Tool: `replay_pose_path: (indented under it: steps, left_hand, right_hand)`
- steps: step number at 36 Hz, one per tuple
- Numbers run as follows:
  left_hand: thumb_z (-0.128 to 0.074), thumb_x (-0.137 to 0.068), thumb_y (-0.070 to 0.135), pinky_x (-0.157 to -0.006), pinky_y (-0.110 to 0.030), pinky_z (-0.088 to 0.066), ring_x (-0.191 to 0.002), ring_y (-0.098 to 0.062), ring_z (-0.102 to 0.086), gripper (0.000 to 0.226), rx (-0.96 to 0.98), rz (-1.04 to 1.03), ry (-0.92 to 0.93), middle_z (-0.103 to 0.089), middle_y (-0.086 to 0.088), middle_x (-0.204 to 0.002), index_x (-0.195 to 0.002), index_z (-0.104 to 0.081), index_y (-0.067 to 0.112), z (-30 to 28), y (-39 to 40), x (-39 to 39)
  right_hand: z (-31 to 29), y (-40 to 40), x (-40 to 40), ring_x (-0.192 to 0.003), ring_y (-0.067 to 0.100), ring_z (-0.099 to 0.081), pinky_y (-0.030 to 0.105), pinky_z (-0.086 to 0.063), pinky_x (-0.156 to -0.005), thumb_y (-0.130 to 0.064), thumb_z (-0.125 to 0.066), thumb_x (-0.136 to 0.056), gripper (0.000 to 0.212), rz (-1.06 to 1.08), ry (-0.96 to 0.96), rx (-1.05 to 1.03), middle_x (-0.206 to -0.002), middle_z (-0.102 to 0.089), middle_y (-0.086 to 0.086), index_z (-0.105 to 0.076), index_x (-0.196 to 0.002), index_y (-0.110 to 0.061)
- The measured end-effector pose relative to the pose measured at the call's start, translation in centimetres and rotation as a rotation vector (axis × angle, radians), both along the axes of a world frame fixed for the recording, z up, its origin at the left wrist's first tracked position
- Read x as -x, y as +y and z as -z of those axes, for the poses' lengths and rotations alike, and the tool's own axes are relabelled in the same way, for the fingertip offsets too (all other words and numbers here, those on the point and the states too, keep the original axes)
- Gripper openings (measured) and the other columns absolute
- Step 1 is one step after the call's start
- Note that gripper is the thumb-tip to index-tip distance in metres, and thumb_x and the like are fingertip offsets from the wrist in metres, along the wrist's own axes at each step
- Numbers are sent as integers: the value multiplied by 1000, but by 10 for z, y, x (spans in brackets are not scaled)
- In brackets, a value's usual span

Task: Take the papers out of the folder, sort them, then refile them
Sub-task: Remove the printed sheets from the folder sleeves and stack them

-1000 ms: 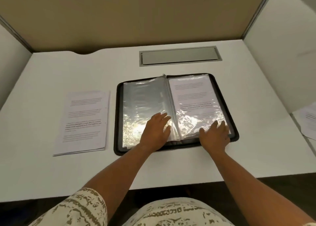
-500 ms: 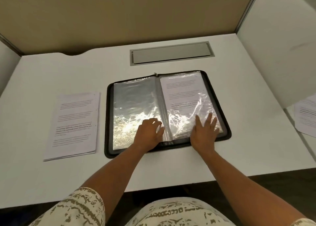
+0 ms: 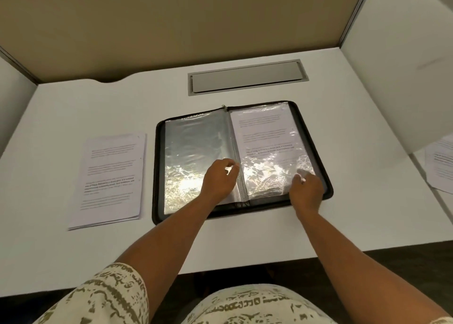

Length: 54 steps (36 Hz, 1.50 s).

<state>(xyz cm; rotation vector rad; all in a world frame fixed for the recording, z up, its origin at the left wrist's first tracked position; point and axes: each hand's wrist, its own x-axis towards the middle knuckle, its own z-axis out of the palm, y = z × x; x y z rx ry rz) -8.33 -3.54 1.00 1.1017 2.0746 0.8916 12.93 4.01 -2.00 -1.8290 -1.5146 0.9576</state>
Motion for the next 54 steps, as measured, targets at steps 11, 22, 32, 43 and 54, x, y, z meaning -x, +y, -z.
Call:
replay_pose_path:
  steps: [11,22,32,43,54]
  left_hand:
    - [-63,-89,53,-101,-39,-49,-117,-24,-60,79,109,-143,-164,-61,-7,-132,-153,-30,22,-14,23,-2]
    - [-52,-92,9,-61,-27,-45,-69,-10,-55,53,86,-420,-40,-57,3,-77,-143,-43,21,-6,-13,30]
    - [-61,-84,14,-105,-49,-39,-134,-34,-37,61,205,-475,459,-45,-14,-143,-142,-44,12,4,-34,37]
    - [-61,-89,23,-116,-54,-28,-142,-30,-37,44,-100,209,746,-55,-4,-141,-132,-59,16,27,-5,-19]
    - [-68,-82,51,-111,-45,-34,-135,-28,-36,75,-18,569,721,-42,-6,-148,-146,-42,22,33,20,-67]
  right_hand:
    - [-10,-48,60,-137,25,-44,39,-35,-114,-42,-43,-103,45,-770,14,-396,-148,-51,9,-63,-136,-19]
    - [3,13,-8,-117,36,-57,49,-45,-102,-17,-68,-90,38,-241,-152,-160,-122,-66,14,-66,-127,-7]
    - [8,33,-43,-120,40,-46,52,-42,-97,-27,-63,-91,50,-149,-465,124,-126,-52,19,-52,-138,-18]
    - [-1,41,-52,-93,26,-64,27,-42,-80,-16,-58,-96,22,-92,-158,15,-103,-72,10,-69,-113,-7]
    - [-19,52,-60,-80,13,-64,25,-46,-73,-20,-65,-90,10,-48,134,101,-85,-71,-5,-73,-93,-17]
